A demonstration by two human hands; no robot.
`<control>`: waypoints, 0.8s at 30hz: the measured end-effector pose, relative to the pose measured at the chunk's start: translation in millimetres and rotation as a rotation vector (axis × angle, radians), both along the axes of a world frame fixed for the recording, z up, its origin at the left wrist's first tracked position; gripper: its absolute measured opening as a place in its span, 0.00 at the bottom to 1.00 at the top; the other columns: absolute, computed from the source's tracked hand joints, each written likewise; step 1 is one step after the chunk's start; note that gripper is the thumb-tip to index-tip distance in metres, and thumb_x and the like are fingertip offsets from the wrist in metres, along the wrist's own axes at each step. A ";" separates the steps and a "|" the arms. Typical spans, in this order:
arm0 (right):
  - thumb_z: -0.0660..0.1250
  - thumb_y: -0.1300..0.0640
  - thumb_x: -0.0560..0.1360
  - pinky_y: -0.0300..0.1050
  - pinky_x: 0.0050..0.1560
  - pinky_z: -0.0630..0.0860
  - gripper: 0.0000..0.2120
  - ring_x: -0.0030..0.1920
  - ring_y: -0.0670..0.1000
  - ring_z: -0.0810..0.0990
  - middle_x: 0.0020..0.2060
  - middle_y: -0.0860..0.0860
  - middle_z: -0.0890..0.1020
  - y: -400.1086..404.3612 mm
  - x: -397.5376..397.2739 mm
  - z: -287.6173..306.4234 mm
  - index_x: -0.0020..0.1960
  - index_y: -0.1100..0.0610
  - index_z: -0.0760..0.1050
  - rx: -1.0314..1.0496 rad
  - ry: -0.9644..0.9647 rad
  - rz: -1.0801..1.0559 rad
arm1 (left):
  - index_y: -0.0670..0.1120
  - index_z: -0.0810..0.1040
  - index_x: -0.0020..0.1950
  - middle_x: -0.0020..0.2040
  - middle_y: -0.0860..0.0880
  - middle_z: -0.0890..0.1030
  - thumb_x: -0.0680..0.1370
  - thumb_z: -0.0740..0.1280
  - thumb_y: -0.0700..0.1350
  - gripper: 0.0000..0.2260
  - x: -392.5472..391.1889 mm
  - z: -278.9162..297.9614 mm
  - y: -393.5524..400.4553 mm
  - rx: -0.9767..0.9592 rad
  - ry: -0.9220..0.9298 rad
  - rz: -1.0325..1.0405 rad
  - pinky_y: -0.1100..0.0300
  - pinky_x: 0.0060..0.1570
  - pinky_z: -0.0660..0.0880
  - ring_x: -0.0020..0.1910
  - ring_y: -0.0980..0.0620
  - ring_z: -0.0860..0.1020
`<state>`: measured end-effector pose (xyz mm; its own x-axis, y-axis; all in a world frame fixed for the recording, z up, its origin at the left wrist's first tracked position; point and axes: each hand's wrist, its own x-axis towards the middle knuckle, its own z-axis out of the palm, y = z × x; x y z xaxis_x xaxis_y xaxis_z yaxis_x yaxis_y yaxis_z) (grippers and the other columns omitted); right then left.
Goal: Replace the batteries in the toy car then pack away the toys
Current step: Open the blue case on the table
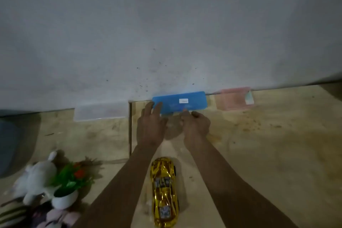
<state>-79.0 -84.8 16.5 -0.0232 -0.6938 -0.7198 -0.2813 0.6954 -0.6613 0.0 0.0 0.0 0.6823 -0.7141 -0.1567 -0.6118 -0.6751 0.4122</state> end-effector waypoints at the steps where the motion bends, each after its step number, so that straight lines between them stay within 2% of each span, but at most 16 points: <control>1: 0.74 0.55 0.74 0.51 0.52 0.83 0.05 0.46 0.54 0.85 0.45 0.54 0.86 -1.5 4.7 -3.8 0.42 0.52 0.79 -0.002 -0.029 -0.041 | 0.44 0.70 0.75 0.75 0.40 0.68 0.79 0.70 0.45 0.25 2.5 -5.3 -3.3 0.005 0.001 0.016 0.43 0.66 0.73 0.71 0.39 0.69; 5: 0.76 0.55 0.73 0.49 0.46 0.84 0.08 0.41 0.53 0.85 0.39 0.53 0.86 -4.3 13.2 -20.2 0.39 0.54 0.79 0.024 -0.090 -0.159 | 0.45 0.75 0.71 0.73 0.41 0.70 0.76 0.72 0.41 0.23 7.7 -25.6 -7.0 -0.035 -0.083 0.049 0.41 0.57 0.79 0.66 0.38 0.74; 10: 0.75 0.56 0.74 0.43 0.40 0.82 0.06 0.37 0.50 0.85 0.36 0.51 0.85 -8.2 17.7 -26.0 0.43 0.57 0.81 0.083 -0.136 -0.230 | 0.43 0.75 0.68 0.71 0.40 0.72 0.74 0.75 0.41 0.23 13.3 -39.5 -11.3 -0.116 -0.116 0.027 0.41 0.55 0.80 0.66 0.36 0.74; 16: 0.75 0.59 0.74 0.42 0.43 0.83 0.07 0.40 0.48 0.87 0.41 0.52 0.86 -7.2 10.6 -26.4 0.49 0.57 0.80 0.138 -0.279 -0.284 | 0.38 0.79 0.63 0.65 0.36 0.76 0.71 0.78 0.40 0.22 18.6 -48.4 -11.6 -0.186 -0.186 -0.020 0.41 0.51 0.81 0.60 0.32 0.77; 24: 0.77 0.61 0.72 0.43 0.42 0.84 0.13 0.41 0.51 0.88 0.45 0.55 0.86 -8.2 3.6 -23.2 0.54 0.61 0.79 0.151 -0.327 -0.283 | 0.41 0.79 0.63 0.64 0.39 0.77 0.70 0.78 0.44 0.23 22.8 -48.3 -12.3 -0.183 -0.172 -0.004 0.41 0.50 0.81 0.60 0.36 0.78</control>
<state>-75.4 -93.0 -6.7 0.0487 -0.5798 -0.8133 0.1400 0.8102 -0.5692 22.8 -12.3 -48.3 0.6847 -0.7228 0.0933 -0.6862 -0.5962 0.4168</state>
